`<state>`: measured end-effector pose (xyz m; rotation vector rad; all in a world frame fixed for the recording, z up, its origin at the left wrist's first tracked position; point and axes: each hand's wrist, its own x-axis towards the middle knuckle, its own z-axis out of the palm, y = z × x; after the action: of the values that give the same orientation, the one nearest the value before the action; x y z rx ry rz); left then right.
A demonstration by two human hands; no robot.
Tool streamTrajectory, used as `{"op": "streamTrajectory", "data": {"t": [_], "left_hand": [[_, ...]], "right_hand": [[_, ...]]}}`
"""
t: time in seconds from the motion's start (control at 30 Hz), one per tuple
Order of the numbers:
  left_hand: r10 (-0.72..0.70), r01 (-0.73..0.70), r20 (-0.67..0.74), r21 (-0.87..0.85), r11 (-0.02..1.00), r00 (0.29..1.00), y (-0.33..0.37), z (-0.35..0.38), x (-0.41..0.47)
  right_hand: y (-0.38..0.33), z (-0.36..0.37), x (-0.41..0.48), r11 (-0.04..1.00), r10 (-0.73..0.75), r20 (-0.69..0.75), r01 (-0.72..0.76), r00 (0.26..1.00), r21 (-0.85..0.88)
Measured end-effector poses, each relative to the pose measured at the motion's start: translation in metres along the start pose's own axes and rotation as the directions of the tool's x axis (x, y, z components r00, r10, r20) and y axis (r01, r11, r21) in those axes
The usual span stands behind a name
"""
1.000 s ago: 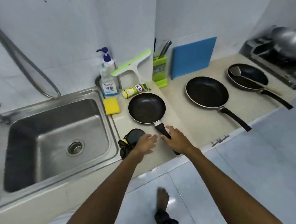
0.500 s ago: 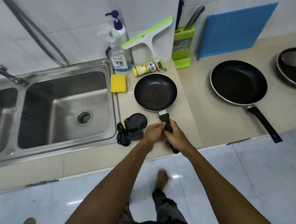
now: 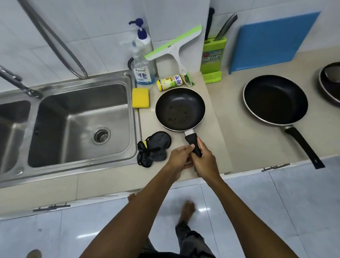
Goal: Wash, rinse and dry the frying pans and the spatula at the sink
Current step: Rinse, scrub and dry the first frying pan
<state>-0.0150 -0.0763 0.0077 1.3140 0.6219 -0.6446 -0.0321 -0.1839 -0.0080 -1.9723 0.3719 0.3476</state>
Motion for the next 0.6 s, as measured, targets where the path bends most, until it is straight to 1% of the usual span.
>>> {"op": "streamTrajectory", "data": {"t": [0.13, 0.23, 0.37, 0.5, 0.6], "left_hand": [[0.060, -0.059, 0.020, -0.036, 0.998, 0.998, 0.009, -0.021, -0.020], [0.121, -0.120, 0.007, -0.045, 0.992, 0.993, 0.019, -0.047, -0.030], [0.170, -0.175, -0.060, -0.097, 0.980, 0.984, 0.034, -0.090, -0.038], [0.182, -0.201, -0.134, -0.143, 0.969, 0.974, 0.044, -0.140, -0.046], [0.165, -0.201, -0.197, -0.176, 0.964, 0.966, 0.050, -0.183, -0.050]], "right_hand": [[-0.020, 0.011, -0.010, 0.997, -0.080, -0.005, 0.080, 0.997, -0.017], [-0.042, 0.029, -0.014, 0.988, -0.152, 0.008, 0.153, 0.988, -0.018], [-0.072, 0.063, -0.012, 0.980, -0.197, 0.078, 0.199, 0.977, -0.010], [-0.102, 0.108, -0.009, 0.970, -0.238, 0.164, 0.243, 0.957, -0.012], [-0.125, 0.151, -0.006, 0.963, -0.253, 0.220, 0.268, 0.942, -0.040]]}}
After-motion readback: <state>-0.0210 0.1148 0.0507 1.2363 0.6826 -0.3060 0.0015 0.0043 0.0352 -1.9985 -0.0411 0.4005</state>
